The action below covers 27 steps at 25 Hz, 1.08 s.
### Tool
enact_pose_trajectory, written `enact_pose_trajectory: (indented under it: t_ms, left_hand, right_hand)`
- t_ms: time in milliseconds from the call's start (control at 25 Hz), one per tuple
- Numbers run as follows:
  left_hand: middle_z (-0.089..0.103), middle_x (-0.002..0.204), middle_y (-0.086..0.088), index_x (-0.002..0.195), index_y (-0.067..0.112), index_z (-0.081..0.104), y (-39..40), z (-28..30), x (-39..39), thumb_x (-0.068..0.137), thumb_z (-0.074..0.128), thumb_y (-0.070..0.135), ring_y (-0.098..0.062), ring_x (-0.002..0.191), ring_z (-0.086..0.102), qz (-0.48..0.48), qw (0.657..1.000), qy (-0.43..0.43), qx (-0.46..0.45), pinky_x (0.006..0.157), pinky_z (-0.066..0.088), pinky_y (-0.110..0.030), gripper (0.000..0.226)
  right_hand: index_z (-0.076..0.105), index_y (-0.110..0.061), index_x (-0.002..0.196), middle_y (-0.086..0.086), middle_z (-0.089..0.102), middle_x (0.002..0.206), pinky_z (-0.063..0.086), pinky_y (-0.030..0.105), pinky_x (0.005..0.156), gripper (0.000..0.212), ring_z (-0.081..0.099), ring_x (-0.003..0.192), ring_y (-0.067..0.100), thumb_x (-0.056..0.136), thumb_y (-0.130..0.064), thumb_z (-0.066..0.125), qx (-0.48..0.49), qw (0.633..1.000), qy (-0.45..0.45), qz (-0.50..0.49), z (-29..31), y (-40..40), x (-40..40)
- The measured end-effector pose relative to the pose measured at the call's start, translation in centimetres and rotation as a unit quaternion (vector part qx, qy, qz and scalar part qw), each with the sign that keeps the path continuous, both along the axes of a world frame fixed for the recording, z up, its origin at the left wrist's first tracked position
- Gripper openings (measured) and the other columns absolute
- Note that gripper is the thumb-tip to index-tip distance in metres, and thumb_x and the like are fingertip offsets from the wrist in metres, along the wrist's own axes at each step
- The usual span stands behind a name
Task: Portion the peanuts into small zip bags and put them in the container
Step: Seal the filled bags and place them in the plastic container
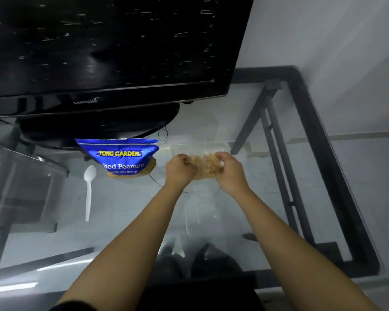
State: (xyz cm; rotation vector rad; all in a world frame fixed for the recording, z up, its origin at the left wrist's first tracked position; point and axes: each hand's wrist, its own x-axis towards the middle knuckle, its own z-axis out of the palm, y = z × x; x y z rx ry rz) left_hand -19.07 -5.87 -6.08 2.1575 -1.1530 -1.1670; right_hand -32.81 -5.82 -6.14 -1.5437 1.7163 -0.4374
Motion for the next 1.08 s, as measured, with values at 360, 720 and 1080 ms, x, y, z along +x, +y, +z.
enact_pose_trajectory:
  t_ms: [360,720,1080]
  left_hand:
    - [0.057,0.111,-0.020,0.118,0.003,0.052,0.9,-1.2,-0.3,0.091,0.049,0.000,-0.034,0.092,0.061,-0.191,0.939,-0.276,-0.074,0.075,0.047,-0.034,0.027]
    - [0.061,0.119,-0.019,0.117,0.003,0.059,12.3,-2.1,0.5,0.087,0.058,0.010,-0.034,0.110,0.055,-0.171,0.968,-0.128,-0.132,0.094,0.041,-0.031,0.031]
    - [0.034,0.150,-0.009,0.142,0.016,0.031,16.2,-2.1,-0.7,0.091,0.053,0.022,-0.026,0.137,0.032,-0.091,0.994,-0.005,-0.054,0.112,0.029,-0.034,0.055]
  right_hand:
    - [0.057,-0.002,0.112,0.015,0.041,0.125,0.041,0.029,0.065,0.028,0.046,0.107,0.030,0.084,-0.003,0.058,-0.048,0.962,0.251,0.100,-0.1,-0.2,1.1]
    - [0.023,-0.015,0.144,0.019,0.009,0.154,0.023,0.042,0.114,0.067,0.012,0.141,0.036,0.088,-0.031,0.057,0.058,0.986,0.153,-0.024,0.1,10.3,-3.4]
    - [0.015,-0.008,0.145,0.016,0.023,0.153,0.020,0.031,0.113,0.078,0.023,0.140,0.029,0.085,-0.022,0.063,0.038,0.995,0.041,-0.077,-1.4,15.1,-2.7]
